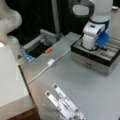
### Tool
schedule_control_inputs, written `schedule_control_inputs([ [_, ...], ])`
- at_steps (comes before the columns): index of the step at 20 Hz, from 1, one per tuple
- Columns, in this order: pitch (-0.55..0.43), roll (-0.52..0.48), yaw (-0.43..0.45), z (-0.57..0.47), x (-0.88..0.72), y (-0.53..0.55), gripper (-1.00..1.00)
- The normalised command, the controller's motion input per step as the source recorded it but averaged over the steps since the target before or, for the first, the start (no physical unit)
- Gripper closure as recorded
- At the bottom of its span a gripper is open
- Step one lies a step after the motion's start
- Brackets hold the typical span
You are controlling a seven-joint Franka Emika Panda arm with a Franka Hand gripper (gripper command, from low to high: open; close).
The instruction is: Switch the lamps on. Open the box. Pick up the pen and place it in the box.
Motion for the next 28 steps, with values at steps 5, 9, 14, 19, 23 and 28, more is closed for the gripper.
schedule_control_inputs([
  [5, 0.027, -0.036, 0.039, 0.25, 0.17, -0.63, -1.00],
  [9, 0.062, -0.016, 0.072, 0.18, 0.06, -0.63, -1.00],
  [14, 0.077, 0.019, -0.022, 0.02, 0.00, -0.51, -1.00],
  [19, 0.060, -0.009, -0.044, -0.09, -0.03, -0.34, -1.00],
  [23, 0.027, 0.011, 0.027, -0.05, -0.04, -0.19, -1.00],
  [28, 0.016, 0.015, 0.066, -0.02, -0.03, -0.07, -1.00],
])
